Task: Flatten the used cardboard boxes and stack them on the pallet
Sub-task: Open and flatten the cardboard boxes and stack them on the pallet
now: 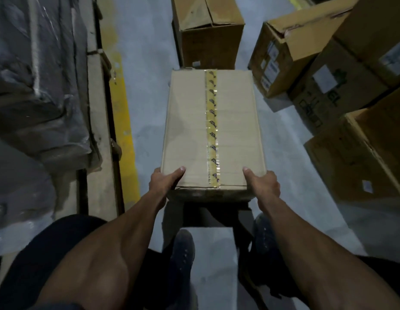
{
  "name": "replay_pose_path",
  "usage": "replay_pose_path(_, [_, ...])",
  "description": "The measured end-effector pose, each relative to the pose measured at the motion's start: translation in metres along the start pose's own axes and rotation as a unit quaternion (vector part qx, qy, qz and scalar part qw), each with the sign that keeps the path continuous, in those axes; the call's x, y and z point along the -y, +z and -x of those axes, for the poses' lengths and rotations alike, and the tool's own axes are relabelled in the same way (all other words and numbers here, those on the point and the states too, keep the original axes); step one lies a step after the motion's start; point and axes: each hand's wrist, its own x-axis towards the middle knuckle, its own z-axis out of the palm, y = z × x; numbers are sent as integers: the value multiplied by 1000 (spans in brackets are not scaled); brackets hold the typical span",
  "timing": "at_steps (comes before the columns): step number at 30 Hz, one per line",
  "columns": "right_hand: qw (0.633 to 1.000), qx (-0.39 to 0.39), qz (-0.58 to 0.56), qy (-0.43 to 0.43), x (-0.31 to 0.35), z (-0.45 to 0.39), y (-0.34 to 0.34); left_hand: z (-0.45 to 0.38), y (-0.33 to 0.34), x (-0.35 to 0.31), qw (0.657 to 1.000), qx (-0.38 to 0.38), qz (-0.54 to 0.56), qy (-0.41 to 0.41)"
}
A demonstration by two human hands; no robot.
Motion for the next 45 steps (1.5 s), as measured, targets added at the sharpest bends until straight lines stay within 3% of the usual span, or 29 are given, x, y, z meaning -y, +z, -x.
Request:
replay_pose_path(5, [1000, 3, 26, -8, 15, 38, -37, 22, -18, -29, 999, 25, -25, 7])
replay_pose_path(9, [998, -20, 46, -45, 40, 71, -64, 55, -38, -83, 991, 27, -97, 84])
replay_pose_path(18, [983, -62, 49, -164, 69, 126, -107, 115, -64, -168, 916, -20, -301, 266])
replay_pose_path(26, [966, -108, 36, -231, 90, 133, -122, 133, -67, -217, 883, -58, -327, 331])
replay_pose_path(30, [964, -128, 54, -227, 107, 115, -121, 122, -58, -207, 856, -39, -337, 389])
replay_pose_path(34, [963, -135, 75, -220, 131, 93, -120, 120, -69, -173, 837, 31, -364, 409])
replay_pose_path(39, [963, -149, 83, -208, 151, 76, -118, 132, -88, -121, 755, 108, -527, 375])
replay_pose_path(42, [965, -139, 83, -208, 155, 78, -116, 130, -86, -110, 695, 96, -605, 377])
replay_pose_path(44, [965, -107, 83, -225, 154, 81, -118, 127, -81, -105, 687, 61, -612, 387])
replay_pose_path(45, [965, -85, 81, -235, 152, 83, -120, 124, -78, -102, 699, 47, -594, 395])
